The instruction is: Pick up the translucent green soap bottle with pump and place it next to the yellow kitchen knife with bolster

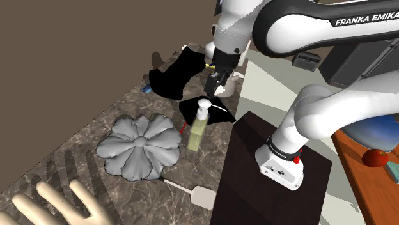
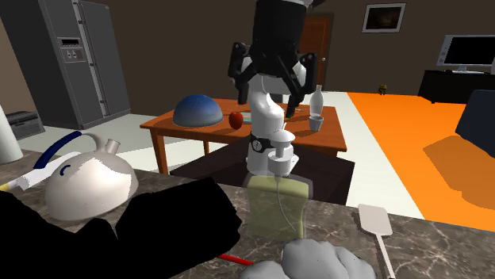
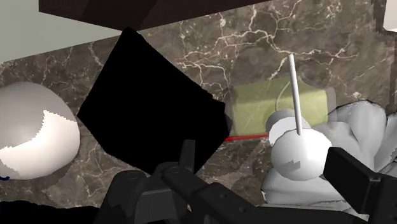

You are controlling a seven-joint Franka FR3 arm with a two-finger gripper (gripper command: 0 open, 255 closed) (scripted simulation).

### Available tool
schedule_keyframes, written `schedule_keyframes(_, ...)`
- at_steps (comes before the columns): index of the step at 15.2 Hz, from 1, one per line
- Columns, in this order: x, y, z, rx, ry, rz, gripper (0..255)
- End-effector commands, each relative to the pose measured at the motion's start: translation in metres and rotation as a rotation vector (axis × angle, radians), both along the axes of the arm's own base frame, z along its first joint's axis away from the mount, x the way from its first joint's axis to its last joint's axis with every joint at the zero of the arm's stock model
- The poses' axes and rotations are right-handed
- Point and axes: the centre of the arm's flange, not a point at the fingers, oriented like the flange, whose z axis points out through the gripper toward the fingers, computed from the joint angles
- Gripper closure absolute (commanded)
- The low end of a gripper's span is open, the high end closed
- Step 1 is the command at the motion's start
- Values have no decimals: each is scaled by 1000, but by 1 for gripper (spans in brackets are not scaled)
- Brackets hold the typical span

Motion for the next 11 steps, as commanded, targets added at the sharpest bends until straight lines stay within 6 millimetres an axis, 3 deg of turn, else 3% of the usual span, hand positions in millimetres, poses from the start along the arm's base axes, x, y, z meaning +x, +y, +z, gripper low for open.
schedule_keyframes(1, -5, 23, -12, -1, -13, 18, 0)
schedule_keyframes(3, -8, 41, -22, -4, -22, 32, 0)
schedule_keyframes(11, -4, 37, -62, -4, -22, 32, 0)
